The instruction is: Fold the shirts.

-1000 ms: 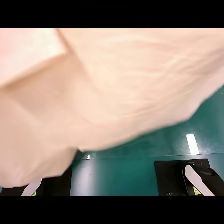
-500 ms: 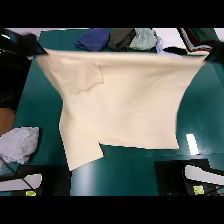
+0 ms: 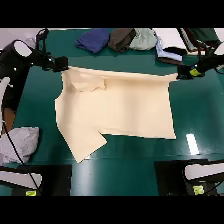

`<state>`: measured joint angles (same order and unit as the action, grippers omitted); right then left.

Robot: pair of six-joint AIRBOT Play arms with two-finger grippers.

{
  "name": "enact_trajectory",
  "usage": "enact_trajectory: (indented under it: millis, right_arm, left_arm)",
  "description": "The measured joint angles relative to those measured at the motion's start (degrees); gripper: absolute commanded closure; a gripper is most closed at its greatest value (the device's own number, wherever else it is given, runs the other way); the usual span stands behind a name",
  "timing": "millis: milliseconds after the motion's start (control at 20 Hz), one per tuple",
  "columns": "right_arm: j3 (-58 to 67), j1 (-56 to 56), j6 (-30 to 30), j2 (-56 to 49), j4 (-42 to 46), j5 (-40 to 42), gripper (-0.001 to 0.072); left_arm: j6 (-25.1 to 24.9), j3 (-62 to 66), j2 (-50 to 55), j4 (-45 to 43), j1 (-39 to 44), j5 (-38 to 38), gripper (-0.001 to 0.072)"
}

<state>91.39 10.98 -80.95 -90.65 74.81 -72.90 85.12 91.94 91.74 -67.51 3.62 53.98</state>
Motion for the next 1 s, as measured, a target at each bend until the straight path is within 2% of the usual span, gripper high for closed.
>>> enact_trajectory:
  millis: [100,200,350,450,500,550,600,650,700,900,950,1000]
  right_arm:
    - [2.6,-0.7,0.2,-1.3,0.0,0.2,0.0699]
    - [3.0,-1.3,0.9,-1.1,0.2,-0.4,0.0699]
    - [-1.6,-1.8,1.6,1.4,0.2,-0.8,0.0699]
    - [-6.2,-2.0,1.7,3.1,0.2,0.0,0.0698]
    - [-8.5,-2.3,1.8,3.7,0.2,0.4,0.0698]
    - [-10.7,-2.6,1.8,4.2,0.2,0.8,0.0697]
    - [-12.6,-3.0,1.8,4.7,0.2,1.2,0.0666]
    - [-14.2,-3.4,1.8,4.9,0.2,1.6,0.0393]
    - [-15.6,-3.8,1.9,5.1,0.2,1.7,0.0272]
    - [-16.9,-4.3,2.0,6.5,0.0,1.2,0.0273]
    - [-17.4,-4.2,2.0,7.8,-0.2,0.5,0.0273]
    - [-18.2,-3.9,2.0,9.4,-0.2,-0.2,0.0273]
  left_arm:
    - [-0.9,-0.3,0.3,-0.8,0.1,-0.5,0.0682]
    - [-1.9,-0.6,0.5,-2.9,0.1,3.0,0.0682]
    - [-2.5,-3.2,0.7,-6.0,0.1,9.7,0.0681]
    - [-2.7,-6.7,0.7,-6.7,0.2,11.5,0.068]
    - [-2.7,-8.3,0.7,-7.0,0.2,11.7,0.0606]
    - [-2.7,-9.7,0.7,-7.2,0.1,11.9,0.0338]
    - [-2.7,-10.8,0.7,-7.8,0.1,12.1,0.026]
    - [-2.7,-11.6,0.6,-7.7,0.1,12.2,0.0275]
    - [-2.7,-12.2,0.3,-7.8,0.1,12.3,0.0275]
    - [-1.0,-13.9,-4.4,-10.9,0.2,15.3,0.0273]
    - [-0.3,-15.5,-6.9,-12.4,0.2,16.6,0.0239]
    - [0.3,-17.8,-9.8,-13.7,0.1,17.7,0.0064]
